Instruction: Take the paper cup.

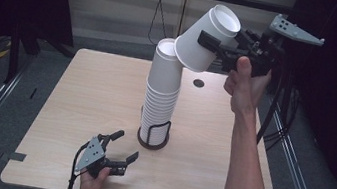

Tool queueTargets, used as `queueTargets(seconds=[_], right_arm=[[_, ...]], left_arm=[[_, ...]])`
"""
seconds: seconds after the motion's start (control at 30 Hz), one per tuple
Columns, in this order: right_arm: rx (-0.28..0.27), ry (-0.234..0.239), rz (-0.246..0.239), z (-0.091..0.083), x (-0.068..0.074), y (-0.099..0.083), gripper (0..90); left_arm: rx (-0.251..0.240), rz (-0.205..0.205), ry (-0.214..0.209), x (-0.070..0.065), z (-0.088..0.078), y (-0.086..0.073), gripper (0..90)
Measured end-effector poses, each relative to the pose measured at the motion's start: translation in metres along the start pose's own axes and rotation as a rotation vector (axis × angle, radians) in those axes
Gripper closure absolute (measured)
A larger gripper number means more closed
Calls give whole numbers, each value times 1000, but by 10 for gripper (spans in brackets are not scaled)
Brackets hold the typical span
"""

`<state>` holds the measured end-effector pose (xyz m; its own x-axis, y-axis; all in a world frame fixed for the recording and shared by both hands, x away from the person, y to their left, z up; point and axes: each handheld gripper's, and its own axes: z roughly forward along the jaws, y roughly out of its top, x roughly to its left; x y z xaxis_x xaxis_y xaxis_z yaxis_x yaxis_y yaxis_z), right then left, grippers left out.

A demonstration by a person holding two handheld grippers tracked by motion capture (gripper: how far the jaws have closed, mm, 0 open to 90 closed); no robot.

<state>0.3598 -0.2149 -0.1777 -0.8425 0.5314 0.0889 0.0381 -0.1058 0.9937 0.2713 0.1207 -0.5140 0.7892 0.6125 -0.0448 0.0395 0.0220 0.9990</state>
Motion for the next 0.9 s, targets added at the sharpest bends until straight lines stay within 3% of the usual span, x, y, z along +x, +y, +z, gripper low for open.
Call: queueTargets(seconds=[0.33,0.53,0.57,0.73,0.8,0.9], right_arm=[[-11,-31,5,-18,-6,-2,211],[-2,-52,12,-30,-12,-8,212],[-1,-54,14,-31,-12,-9,212],[11,-62,23,-37,-14,-19,212],[18,-66,23,-39,-14,-23,211],[22,-71,33,-44,-15,-31,212]], left_arm=[[1,-11,-8,-1,0,0,157],[0,13,-2,1,0,0,157],[1,-8,-5,-1,0,0,157],[-1,-8,0,1,0,0,157],[4,12,7,2,0,1,157],[1,-24,10,1,1,0,155]])
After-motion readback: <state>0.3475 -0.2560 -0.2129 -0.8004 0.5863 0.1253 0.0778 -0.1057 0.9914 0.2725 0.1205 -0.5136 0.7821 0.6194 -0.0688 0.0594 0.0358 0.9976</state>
